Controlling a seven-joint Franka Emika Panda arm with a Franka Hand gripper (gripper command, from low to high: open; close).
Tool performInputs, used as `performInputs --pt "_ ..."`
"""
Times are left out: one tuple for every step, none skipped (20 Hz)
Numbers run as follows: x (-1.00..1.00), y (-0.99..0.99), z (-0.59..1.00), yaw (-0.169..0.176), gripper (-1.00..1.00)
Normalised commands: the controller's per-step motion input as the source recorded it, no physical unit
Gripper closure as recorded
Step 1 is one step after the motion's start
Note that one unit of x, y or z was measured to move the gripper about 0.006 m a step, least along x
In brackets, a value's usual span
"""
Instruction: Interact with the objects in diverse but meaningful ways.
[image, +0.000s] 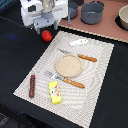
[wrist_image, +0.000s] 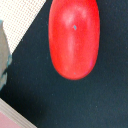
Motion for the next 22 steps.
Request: performInputs --pt "-0.29 0.01 -0.39 0.0 -1.0" --pt "-0.29 0.01 -0.39 0.0 -1.0" --pt "-0.29 0.01 -0.38 0.0 -1.0" --pt "-0.27 0.03 -0.37 0.0 -1.0" --pt "-0.25 0.05 -0.36 0.0 -1.0" --pt "-0.23 0.08 -0.35 0.0 -1.0" --pt "-0.22 0.08 -0.36 0.0 -1.0" --pt "-0.26 0.09 -0.39 0.0 -1.0" --pt "-0.32 0.12 -0.4 0.0 -1.0" --pt "-0.36 0.12 -0.4 0.0 -1.0" --pt "-0.36 0.12 -0.4 0.0 -1.0" --pt "-0.34 0.15 -0.39 0.0 -1.0" --pt "-0.36 0.14 -0.39 0.0 -1.0" --pt "-0.34 0.14 -0.39 0.0 -1.0" --pt "-0.33 0.15 -0.38 0.0 -1.0" --pt "-0.36 0.15 -0.39 0.0 -1.0" --pt "-0.35 0.13 -0.39 0.0 -1.0" --pt "-0.34 0.14 -0.39 0.0 -1.0" --pt "-0.34 0.12 -0.39 0.0 -1.0" --pt "-0.32 0.13 -0.39 0.0 -1.0" --pt "-0.29 0.13 -0.37 0.0 -1.0" --pt "-0.29 0.11 -0.37 0.0 -1.0"
